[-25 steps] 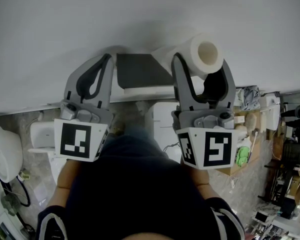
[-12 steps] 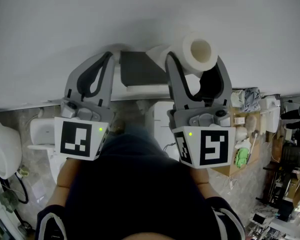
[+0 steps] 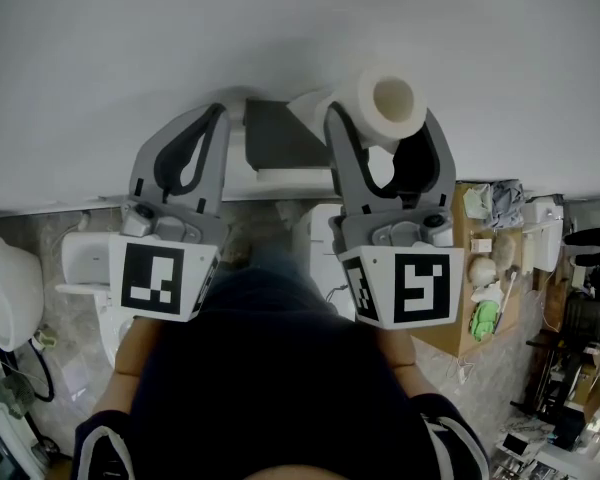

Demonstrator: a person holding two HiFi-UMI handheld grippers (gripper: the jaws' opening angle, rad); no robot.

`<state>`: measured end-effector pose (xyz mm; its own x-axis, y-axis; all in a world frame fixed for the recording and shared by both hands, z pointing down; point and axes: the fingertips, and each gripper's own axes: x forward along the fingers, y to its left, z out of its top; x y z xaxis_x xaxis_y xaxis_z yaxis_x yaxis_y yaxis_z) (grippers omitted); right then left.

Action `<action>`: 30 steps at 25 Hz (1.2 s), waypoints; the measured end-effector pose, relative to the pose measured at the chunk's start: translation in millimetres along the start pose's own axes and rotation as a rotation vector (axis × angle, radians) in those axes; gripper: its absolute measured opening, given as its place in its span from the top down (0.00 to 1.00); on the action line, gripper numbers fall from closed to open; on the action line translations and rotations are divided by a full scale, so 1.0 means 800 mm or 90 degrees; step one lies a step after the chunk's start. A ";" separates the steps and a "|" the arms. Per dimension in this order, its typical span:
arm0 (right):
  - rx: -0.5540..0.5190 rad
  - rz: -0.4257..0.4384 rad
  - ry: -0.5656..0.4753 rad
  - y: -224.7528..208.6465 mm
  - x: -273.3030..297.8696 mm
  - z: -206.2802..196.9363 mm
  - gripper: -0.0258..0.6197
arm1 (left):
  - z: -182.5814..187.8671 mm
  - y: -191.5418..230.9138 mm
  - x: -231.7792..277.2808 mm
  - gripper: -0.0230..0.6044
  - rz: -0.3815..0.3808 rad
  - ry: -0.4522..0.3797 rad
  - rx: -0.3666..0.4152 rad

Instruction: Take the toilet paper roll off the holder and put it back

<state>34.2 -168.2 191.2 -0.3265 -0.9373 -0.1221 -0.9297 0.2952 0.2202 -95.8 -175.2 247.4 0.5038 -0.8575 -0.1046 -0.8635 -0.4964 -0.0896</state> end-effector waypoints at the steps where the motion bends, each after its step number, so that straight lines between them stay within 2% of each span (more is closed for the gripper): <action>1: 0.002 0.001 0.000 0.001 0.000 -0.001 0.49 | 0.000 0.000 -0.001 0.96 0.002 0.000 -0.002; 10: 0.009 0.012 -0.001 0.005 0.000 -0.006 0.49 | 0.001 -0.007 -0.002 0.96 -0.001 0.013 -0.008; 19: 0.011 0.031 0.009 0.017 0.005 -0.017 0.49 | 0.008 -0.003 -0.005 0.96 0.002 -0.013 0.005; 23: 0.011 0.038 0.011 0.021 0.008 -0.021 0.49 | 0.001 -0.003 -0.007 0.96 0.005 0.020 -0.010; 26: 0.011 0.042 0.017 0.023 0.010 -0.027 0.49 | -0.001 -0.002 -0.008 0.96 0.004 0.013 0.001; 30: 0.011 0.045 0.019 0.025 0.012 -0.032 0.49 | -0.001 -0.003 -0.008 0.96 0.005 0.021 -0.013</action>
<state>16.4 -176.0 219.0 -0.3861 -0.9192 -0.0779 -0.9076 0.3634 0.2104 -96.9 -168.5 249.1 0.4956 -0.8655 -0.0724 -0.8682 -0.4914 -0.0686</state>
